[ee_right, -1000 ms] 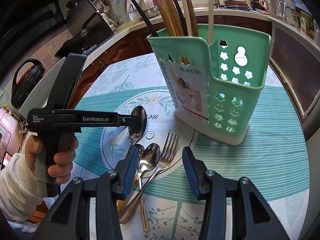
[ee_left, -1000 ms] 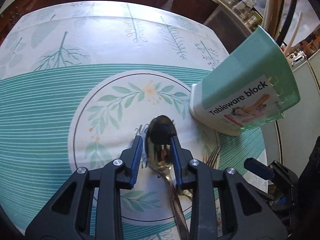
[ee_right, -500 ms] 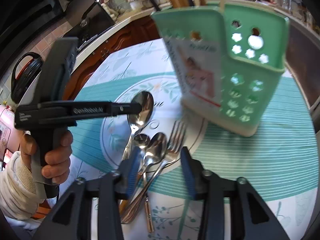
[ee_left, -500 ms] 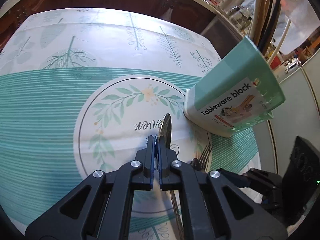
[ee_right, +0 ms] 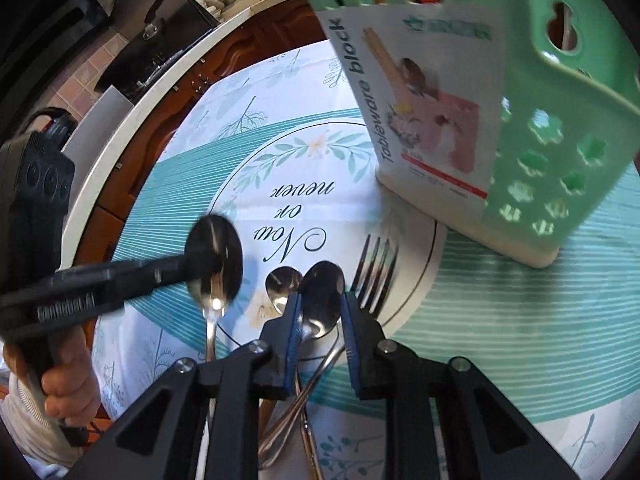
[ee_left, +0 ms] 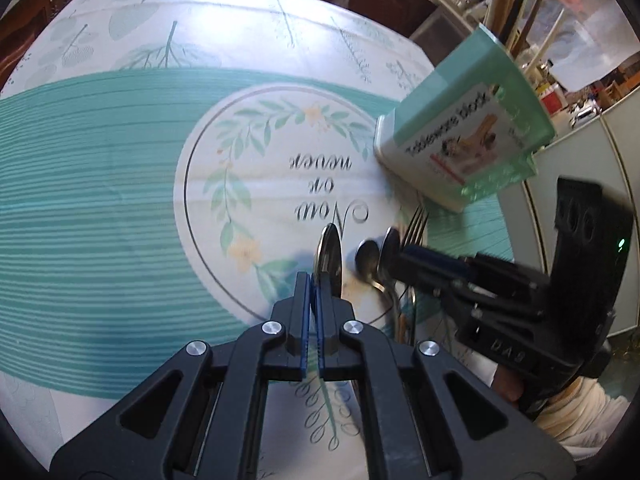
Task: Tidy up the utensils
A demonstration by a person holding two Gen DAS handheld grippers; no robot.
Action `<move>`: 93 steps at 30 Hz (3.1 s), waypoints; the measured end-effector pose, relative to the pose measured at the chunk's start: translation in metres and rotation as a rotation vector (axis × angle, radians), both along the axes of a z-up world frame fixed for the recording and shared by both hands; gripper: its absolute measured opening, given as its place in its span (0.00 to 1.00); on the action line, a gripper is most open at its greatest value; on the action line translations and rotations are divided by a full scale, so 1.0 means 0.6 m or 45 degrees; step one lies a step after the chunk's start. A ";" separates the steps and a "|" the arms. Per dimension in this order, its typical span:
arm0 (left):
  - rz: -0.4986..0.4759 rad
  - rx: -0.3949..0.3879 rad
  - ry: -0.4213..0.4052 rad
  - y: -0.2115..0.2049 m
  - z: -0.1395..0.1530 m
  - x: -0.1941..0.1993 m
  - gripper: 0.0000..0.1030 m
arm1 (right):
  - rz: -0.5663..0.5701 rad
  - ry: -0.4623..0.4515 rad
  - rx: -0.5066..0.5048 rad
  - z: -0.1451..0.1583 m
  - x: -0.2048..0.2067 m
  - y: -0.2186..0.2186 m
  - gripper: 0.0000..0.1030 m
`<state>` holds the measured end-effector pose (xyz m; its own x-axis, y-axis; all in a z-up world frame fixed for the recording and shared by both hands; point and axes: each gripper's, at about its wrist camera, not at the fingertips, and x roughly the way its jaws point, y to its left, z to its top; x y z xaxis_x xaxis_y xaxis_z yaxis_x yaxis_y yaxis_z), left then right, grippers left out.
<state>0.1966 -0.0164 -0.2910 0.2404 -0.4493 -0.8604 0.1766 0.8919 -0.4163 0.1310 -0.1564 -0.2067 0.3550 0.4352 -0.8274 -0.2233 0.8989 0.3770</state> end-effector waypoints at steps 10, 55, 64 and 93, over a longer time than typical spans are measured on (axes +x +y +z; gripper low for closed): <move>0.028 0.004 0.091 0.014 -0.014 -0.008 0.02 | 0.078 0.031 -0.097 0.007 0.000 0.022 0.19; 0.077 0.207 0.415 -0.063 -0.019 -0.025 0.24 | -0.040 0.425 0.174 -0.025 -0.021 -0.022 0.06; 0.149 0.362 0.496 -0.099 -0.024 0.002 0.19 | -0.082 0.384 0.333 -0.014 -0.033 -0.060 0.06; 0.156 0.359 -0.129 -0.131 0.125 -0.104 0.03 | -0.065 0.115 0.510 0.033 -0.073 -0.129 0.06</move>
